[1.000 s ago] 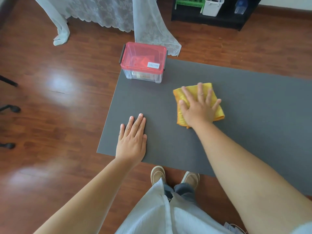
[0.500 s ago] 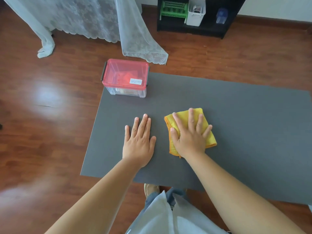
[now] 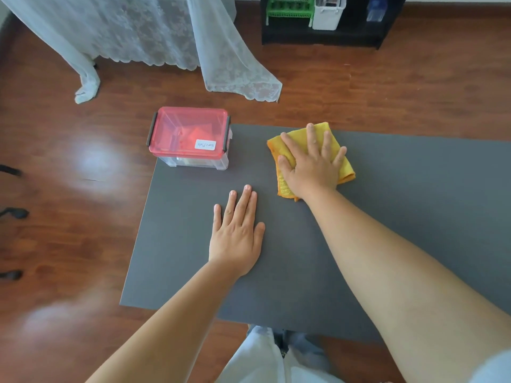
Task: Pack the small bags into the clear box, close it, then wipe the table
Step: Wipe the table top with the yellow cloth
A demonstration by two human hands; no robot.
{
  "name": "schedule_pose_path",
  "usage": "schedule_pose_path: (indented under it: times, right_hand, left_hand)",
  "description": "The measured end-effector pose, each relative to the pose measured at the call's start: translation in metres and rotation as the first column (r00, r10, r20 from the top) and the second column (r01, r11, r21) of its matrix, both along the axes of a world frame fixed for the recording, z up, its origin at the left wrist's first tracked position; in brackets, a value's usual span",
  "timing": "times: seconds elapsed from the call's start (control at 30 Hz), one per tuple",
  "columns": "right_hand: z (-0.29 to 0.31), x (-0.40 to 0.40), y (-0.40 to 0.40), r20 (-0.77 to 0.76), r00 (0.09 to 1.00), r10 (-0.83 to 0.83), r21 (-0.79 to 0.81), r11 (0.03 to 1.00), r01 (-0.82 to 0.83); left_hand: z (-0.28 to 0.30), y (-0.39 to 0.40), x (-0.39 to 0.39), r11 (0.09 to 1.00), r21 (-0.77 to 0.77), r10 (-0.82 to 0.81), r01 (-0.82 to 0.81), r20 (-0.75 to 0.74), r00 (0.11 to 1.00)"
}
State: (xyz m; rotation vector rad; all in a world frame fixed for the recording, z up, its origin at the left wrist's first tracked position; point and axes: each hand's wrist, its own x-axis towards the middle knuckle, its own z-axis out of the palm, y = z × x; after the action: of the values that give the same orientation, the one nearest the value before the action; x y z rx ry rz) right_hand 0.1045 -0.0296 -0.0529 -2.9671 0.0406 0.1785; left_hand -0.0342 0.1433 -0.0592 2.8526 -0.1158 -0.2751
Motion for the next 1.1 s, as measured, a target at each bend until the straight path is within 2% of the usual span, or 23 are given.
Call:
schedule_pose_path:
  times: [0.07, 0.2, 0.33, 0.67, 0.8, 0.9, 0.97, 1.1]
  right_hand:
    - [0.0, -0.001, -0.113, 0.006, 0.979, -0.202, 0.032, 0.979, 0.202]
    - [-0.01, -0.018, -0.151, -0.027, 0.975, -0.219, -0.003, 0.976, 0.219]
    - [-0.014, -0.027, -0.195, -0.065, 0.95, -0.307, -0.015, 0.952, 0.307]
    - [-0.004, -0.048, -0.328, -0.103, 0.842, -0.529, -0.027, 0.848, 0.53]
    - [-0.003, -0.068, -0.34, -0.113, 0.797, -0.593, -0.024, 0.804, 0.594]
    - [-0.008, -0.089, -0.321, -0.117, 0.776, -0.62, -0.046, 0.784, 0.619]
    - [-0.01, -0.105, -0.295, -0.106, 0.792, -0.601, -0.042, 0.798, 0.601]
    - [-0.011, -0.129, -0.224, -0.076, 0.883, -0.463, -0.006, 0.886, 0.464]
  left_hand:
    - [0.004, -0.079, 0.022, 0.991, 0.009, -0.133, 0.133, -0.013, 0.991]
    - [0.001, -0.064, 0.025, 0.992, 0.074, -0.104, 0.106, -0.02, 0.994]
    - [-0.002, -0.055, 0.018, 0.993, 0.097, -0.067, 0.071, -0.044, 0.997]
    - [-0.002, -0.104, 0.023, 0.993, 0.09, -0.074, 0.077, -0.033, 0.997]
    - [-0.004, -0.104, 0.022, 0.994, 0.09, -0.066, 0.069, -0.026, 0.997]
    - [-0.004, -0.104, 0.022, 0.994, 0.084, -0.071, 0.072, -0.014, 0.997]
    - [-0.005, -0.104, 0.022, 0.994, 0.084, -0.072, 0.072, -0.011, 0.997]
    - [-0.006, -0.103, 0.022, 0.994, 0.091, -0.06, 0.061, -0.011, 0.998]
